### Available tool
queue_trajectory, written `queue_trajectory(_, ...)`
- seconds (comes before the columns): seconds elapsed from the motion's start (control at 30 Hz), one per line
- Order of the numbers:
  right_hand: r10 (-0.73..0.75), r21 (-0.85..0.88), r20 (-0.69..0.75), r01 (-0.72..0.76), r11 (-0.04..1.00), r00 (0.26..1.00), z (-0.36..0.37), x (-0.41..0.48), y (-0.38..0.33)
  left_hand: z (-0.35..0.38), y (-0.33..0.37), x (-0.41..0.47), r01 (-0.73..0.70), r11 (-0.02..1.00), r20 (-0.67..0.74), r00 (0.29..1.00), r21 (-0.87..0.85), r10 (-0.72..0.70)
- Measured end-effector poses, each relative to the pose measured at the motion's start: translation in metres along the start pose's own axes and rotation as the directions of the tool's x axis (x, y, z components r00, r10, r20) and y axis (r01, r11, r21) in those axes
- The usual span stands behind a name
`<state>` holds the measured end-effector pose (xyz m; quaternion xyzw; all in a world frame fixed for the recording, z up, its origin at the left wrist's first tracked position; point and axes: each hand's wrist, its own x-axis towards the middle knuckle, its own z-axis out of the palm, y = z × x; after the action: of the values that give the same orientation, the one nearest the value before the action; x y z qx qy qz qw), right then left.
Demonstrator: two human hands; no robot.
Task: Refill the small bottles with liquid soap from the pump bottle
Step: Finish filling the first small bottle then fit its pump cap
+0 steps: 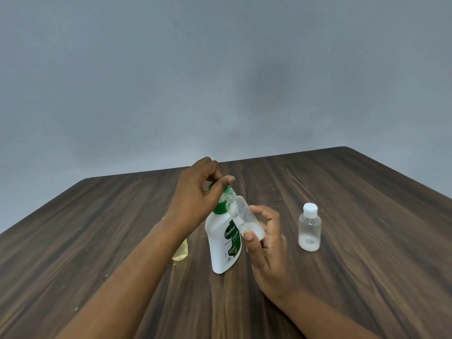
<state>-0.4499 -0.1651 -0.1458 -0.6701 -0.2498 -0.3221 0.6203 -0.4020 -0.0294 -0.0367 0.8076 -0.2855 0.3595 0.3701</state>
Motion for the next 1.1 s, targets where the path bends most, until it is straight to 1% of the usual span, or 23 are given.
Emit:
queue_trajectory(0.07,-0.005,0.001,0.004,0.004,1.000,1.000,0.000,-0.001,0.000,0.001,-0.003,-0.005,-0.009,1.000,-0.044,0.999,-0.020,0.008)
queue_trajectory(0.17,-0.006,-0.031,0.014,0.006,0.999,1.000,0.000,-0.003,0.001,0.007,-0.006,-0.015,0.028,0.996,-0.113,0.993,-0.084,-0.038)
queue_trajectory(0.3,0.005,-0.021,0.013,-0.005,1.000,1.000,-0.001,-0.004,0.001,0.013,-0.007,-0.020,0.047,0.990,-0.151,0.986,-0.130,-0.067)
queue_trajectory(0.43,0.004,-0.015,0.023,-0.003,1.000,1.000,-0.001,-0.002,-0.001,0.008,-0.006,-0.017,0.048,0.991,-0.125,0.990,-0.123,-0.064)
queue_trajectory(0.6,0.007,-0.006,0.022,-0.007,1.000,1.000,0.000,-0.002,0.000,-0.004,-0.002,-0.002,0.007,1.000,-0.022,1.000,-0.005,-0.007)
queue_trajectory(0.67,0.008,-0.002,0.017,-0.008,1.000,1.000,-0.001,-0.003,0.001,-0.002,-0.002,-0.006,0.003,1.000,-0.042,0.999,-0.016,-0.004)
queue_trajectory(0.8,0.009,-0.029,0.011,-0.008,1.000,1.000,-0.002,-0.004,0.002,0.009,-0.006,-0.017,0.066,0.992,-0.111,0.991,-0.106,-0.077)
queue_trajectory(0.87,0.009,-0.024,0.002,-0.009,1.000,1.000,-0.001,-0.004,0.003,0.011,-0.007,-0.018,0.060,0.991,-0.125,0.989,-0.116,-0.075)
queue_trajectory(1.0,0.010,-0.020,0.006,-0.010,1.000,1.000,-0.001,-0.003,0.002,0.008,-0.006,-0.017,0.052,0.991,-0.121,0.990,-0.121,-0.067)
queue_trajectory(1.1,0.003,-0.021,0.007,-0.003,1.000,1.000,-0.001,-0.003,0.001,0.004,-0.006,-0.010,0.026,0.996,-0.075,0.997,-0.083,-0.033)
